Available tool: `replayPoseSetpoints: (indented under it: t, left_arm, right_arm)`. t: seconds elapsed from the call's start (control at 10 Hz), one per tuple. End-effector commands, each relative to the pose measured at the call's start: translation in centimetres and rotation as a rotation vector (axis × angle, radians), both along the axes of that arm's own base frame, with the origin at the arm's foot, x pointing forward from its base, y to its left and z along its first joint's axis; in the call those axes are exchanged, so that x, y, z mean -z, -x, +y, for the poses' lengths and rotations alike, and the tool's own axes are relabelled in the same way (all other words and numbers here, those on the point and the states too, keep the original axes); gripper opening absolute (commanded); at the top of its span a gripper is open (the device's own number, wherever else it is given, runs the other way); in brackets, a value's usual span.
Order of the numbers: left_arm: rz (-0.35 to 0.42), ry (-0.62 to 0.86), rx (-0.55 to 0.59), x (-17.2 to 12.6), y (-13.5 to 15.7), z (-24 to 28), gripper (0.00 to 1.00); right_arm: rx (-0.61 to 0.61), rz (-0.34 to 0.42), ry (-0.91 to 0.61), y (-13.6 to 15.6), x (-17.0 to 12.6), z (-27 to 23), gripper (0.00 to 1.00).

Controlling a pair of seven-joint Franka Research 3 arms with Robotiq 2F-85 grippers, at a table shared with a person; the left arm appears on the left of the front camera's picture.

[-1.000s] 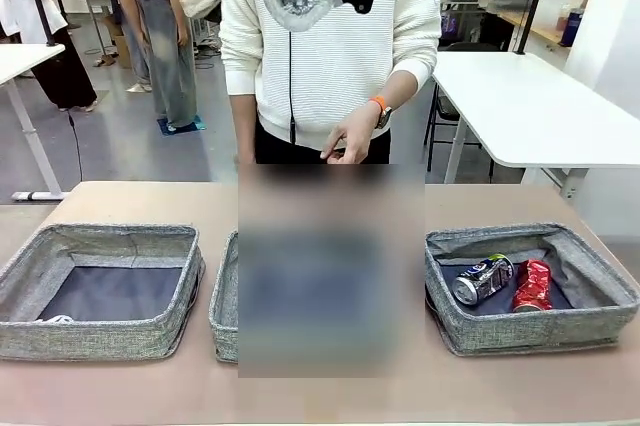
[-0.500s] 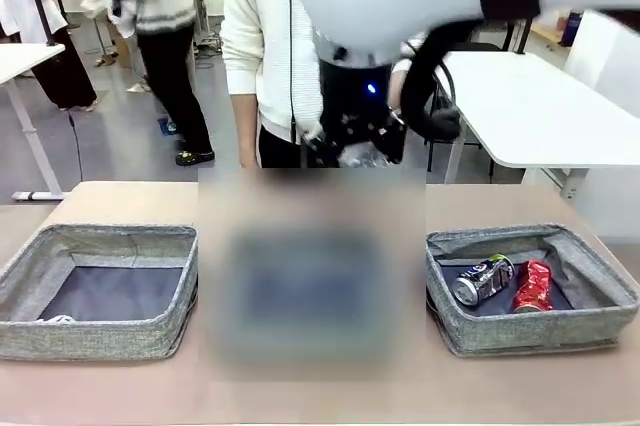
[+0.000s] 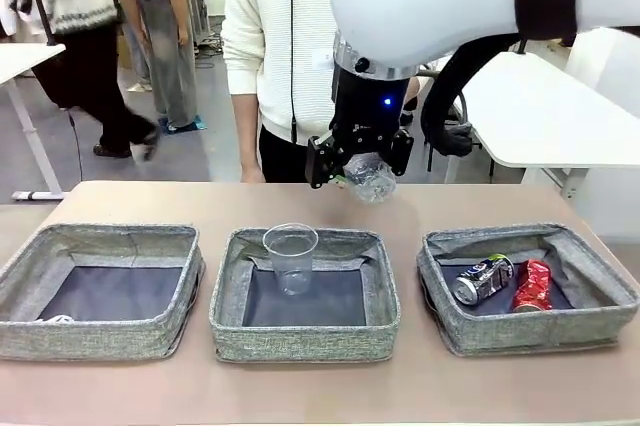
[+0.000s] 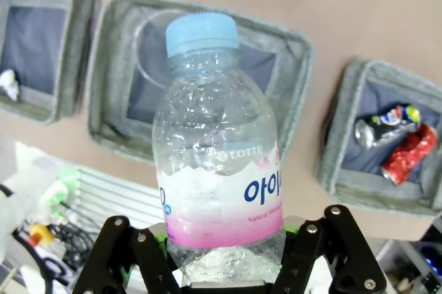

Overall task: Sort the waste into the appropriate baskets.
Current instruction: Place the picked waste into the Fabric basket indicated by the person.

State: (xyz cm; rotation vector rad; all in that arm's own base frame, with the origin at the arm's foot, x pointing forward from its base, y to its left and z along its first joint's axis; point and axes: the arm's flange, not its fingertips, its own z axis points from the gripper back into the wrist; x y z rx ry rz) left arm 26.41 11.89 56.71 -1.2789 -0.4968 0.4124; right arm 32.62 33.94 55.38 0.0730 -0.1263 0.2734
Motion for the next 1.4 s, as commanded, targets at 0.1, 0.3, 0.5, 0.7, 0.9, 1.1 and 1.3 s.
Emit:
replayPoseSetpoints:
  t: [0.1, 0.3, 0.5, 0.7, 0.9, 1.1, 1.3]
  left_arm:
    - [-0.025, 0.003, 0.010, -0.10, 0.03, 0.04, 1.00]
    - [-0.025, 0.003, 0.010, -0.10, 0.03, 0.04, 1.00]
    - [-0.025, 0.003, 0.010, -0.10, 0.03, 0.04, 1.00]
    - [-0.025, 0.003, 0.010, -0.10, 0.03, 0.04, 1.00]
    - [-0.025, 0.003, 0.010, -0.10, 0.03, 0.04, 1.00]
    - [-0.025, 0.003, 0.010, -0.10, 0.03, 0.04, 1.00]
    - [-0.025, 0.003, 0.010, -0.10, 0.03, 0.04, 1.00]
  right_arm:
    - [-0.013, -0.002, -0.052, 0.51, 0.86, -0.76, 0.26]
    - [-0.007, 0.003, -0.051, 0.44, 0.87, -0.72, 0.81]
    - [-0.001, 0.006, -0.049, 0.43, 0.89, -0.71, 1.00]
    - [0.011, 0.011, -0.061, 0.38, 0.98, -0.77, 0.88]
    - [0.022, 0.014, -0.068, 0.26, 1.01, -0.79, 1.00]
    - [0.027, 0.017, -0.073, 0.18, 1.01, -0.81, 1.00]
    - [0.026, 0.018, -0.068, 0.17, 0.98, -0.83, 1.00]
